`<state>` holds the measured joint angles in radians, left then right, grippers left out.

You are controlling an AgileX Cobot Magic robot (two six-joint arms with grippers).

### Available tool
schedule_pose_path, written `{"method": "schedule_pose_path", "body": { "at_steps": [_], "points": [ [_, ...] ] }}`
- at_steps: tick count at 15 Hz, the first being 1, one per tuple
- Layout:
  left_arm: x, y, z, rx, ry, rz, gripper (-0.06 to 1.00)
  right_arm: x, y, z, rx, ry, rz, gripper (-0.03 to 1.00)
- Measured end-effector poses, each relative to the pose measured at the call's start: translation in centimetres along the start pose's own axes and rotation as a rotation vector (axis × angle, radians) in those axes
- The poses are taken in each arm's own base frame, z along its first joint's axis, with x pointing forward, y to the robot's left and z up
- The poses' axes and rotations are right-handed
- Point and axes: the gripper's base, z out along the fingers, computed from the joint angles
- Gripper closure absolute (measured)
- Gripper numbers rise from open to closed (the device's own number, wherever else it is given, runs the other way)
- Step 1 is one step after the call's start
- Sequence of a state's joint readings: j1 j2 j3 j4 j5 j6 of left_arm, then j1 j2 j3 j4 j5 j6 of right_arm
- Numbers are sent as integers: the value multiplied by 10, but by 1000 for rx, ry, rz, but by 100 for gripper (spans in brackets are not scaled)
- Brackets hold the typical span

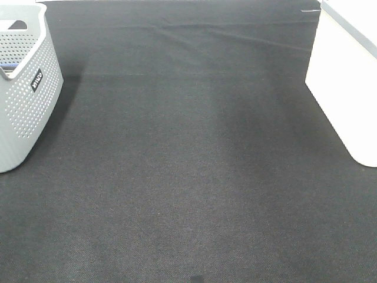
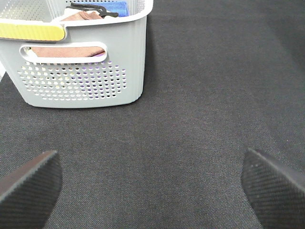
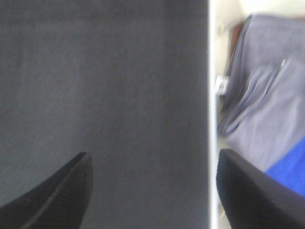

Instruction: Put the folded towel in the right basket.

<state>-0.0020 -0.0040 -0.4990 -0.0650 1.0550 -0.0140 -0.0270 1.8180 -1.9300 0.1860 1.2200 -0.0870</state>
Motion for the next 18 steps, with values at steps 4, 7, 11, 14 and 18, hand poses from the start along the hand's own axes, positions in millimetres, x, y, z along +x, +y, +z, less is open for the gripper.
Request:
{"method": "schedule_pose_path", "body": {
  "at_steps": [4, 7, 11, 14, 18],
  "points": [
    [0, 0, 0, 0, 0, 0, -2, 44, 3, -23, 20, 63, 8, 28],
    [0, 0, 0, 0, 0, 0, -2, 91, 7, -47, 29, 97, 11, 28],
    [0, 0, 0, 0, 0, 0, -2, 165, 14, -77, 30, 111, 13, 28],
    [0, 0, 0, 0, 0, 0, -2, 236, 19, -93, 30, 98, 11, 28],
    [0, 0, 0, 0, 0, 0, -2, 312, 19, -97, 56, 37, -8, 28]
  ]
}}
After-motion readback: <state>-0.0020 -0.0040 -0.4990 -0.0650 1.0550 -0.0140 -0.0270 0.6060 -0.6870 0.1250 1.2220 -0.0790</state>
